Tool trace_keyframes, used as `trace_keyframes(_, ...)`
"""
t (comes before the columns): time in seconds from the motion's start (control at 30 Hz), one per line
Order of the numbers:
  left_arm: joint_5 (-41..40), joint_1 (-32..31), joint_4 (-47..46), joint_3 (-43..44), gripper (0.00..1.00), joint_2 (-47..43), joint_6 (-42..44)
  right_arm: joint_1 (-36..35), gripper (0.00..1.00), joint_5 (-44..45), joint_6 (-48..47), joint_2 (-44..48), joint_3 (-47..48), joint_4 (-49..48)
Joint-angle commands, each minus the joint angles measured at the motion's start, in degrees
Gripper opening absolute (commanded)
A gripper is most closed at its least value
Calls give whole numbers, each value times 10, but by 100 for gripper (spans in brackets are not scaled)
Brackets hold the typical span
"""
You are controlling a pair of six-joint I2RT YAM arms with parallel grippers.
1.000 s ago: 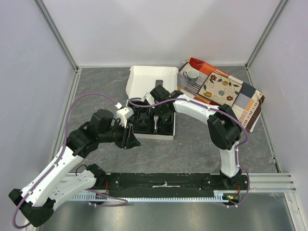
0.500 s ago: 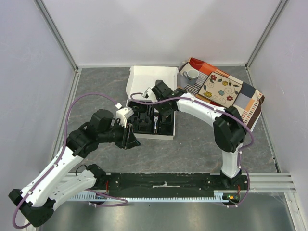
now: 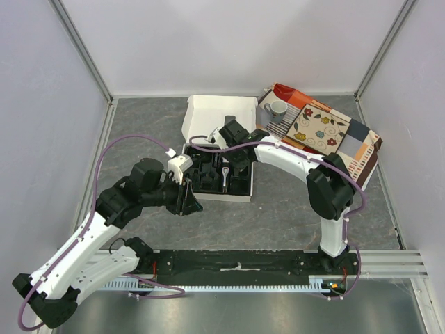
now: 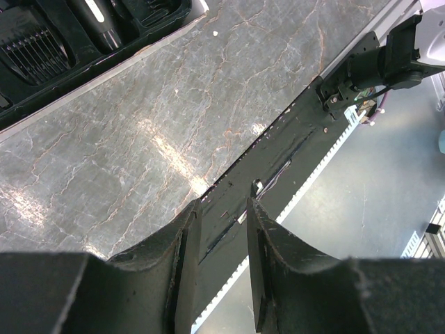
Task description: Sort the hair-cutting tools
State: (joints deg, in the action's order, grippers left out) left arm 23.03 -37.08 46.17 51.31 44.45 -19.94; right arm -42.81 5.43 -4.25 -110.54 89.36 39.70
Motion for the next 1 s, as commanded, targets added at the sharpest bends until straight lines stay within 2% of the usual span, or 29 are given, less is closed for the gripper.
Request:
trace_keyframes(0.0, 9, 0, -13, 6, 39, -4, -15, -1, 0, 0, 10, -22, -10, -12)
trace_keyframes(0.43, 2, 0, -13, 10, 39, -4, -14, -1, 0, 14, 22, -20, 5, -14)
trace_keyframes(0.57, -2, 0, -12, 30, 39, -1, -13, -1, 7, 33, 36, 1, 38, -9)
trace_keyframes(0.67, -12, 0, -6, 54, 40, 6, -5, -2, 7, 76, 57, 16, 68, -2)
trace_keyframes(0.8, -31, 0, -5, 88, 40, 19, 3, 4, 21, 156, 89, 46, 86, 2)
trace_keyframes(0.87, -46, 1, -3, 104, 41, 23, -2, 8, 30, 193, 103, 72, 84, 4)
trace_keyframes(0.9, -55, 1, -4, 108, 42, 30, -1, 12, 39, 204, 109, 81, 81, 5)
trace_keyframes(0.97, -60, 0, -11, 120, 44, 37, 6, 18, 42, 221, 120, 113, 69, 5)
